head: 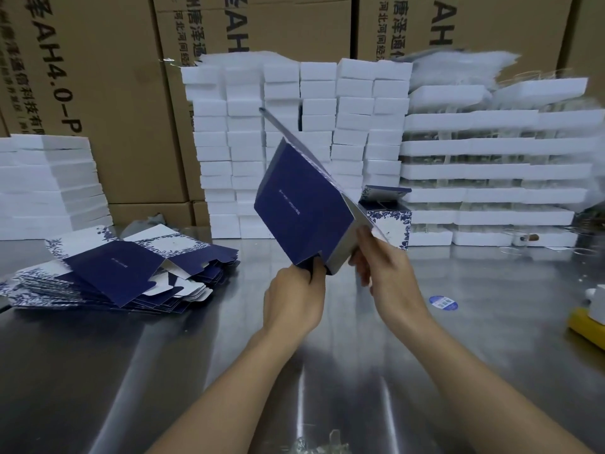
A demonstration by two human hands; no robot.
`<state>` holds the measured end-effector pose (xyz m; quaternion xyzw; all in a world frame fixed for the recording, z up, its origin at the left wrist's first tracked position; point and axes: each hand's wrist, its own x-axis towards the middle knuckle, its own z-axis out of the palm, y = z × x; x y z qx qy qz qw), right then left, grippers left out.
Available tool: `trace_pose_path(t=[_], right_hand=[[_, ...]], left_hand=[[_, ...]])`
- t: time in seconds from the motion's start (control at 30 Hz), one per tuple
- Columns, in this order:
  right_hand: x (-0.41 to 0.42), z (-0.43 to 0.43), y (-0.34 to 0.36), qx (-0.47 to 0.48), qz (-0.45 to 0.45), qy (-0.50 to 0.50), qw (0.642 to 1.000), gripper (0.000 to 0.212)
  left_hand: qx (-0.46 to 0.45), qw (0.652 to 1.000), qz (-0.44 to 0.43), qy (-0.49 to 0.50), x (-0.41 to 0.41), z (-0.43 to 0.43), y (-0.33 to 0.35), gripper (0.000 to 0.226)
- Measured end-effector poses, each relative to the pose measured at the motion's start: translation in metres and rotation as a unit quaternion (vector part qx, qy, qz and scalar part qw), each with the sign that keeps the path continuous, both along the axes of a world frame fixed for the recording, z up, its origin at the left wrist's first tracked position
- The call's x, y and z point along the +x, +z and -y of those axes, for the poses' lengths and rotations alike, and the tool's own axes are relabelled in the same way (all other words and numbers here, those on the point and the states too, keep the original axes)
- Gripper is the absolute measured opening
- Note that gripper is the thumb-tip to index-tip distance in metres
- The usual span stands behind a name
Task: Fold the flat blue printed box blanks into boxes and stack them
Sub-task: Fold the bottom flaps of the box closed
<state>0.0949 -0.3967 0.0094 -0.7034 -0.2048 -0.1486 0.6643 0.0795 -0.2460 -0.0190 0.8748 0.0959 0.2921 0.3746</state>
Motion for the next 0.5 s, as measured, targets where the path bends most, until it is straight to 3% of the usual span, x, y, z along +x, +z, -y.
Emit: trace_pose_path(t=[0.07, 0.13, 0.23, 0.3, 0.37, 0.5], right_hand=[[0.0, -0.001, 0.002, -0.012, 0.038, 0.045, 0.998, 0.052], [0.004, -0.001, 0.001, -0.017, 0.058, 0.014, 0.998, 0.039], [0.011, 0.009, 0.002, 0.009, -0.003, -0.051, 0.999, 0.045], [0.013, 0.016, 0.004, 0.012, -0.042, -0.027, 0.999, 0.037], [0.015, 0.019, 0.005, 0.007, -0.031, 0.004, 1.0, 0.027], [0.017, 0.015, 0.002, 0.061, -0.051, -0.03, 0.996, 0.029]], left_hand=[[0.004, 1.0, 0.015, -0.009, 0.0, -0.002, 0.003, 0.047], [0.001, 0.999, 0.027, -0.03, -0.001, -0.003, 0.004, 0.045], [-0.007, 0.996, 0.042, -0.079, -0.003, -0.004, 0.004, 0.044], [-0.015, 0.992, 0.053, -0.116, -0.003, -0.005, 0.004, 0.039], [0.005, 0.99, 0.066, -0.123, -0.003, -0.006, 0.004, 0.039], [-0.009, 0.991, 0.086, -0.104, -0.008, 0.0, 0.006, 0.054]])
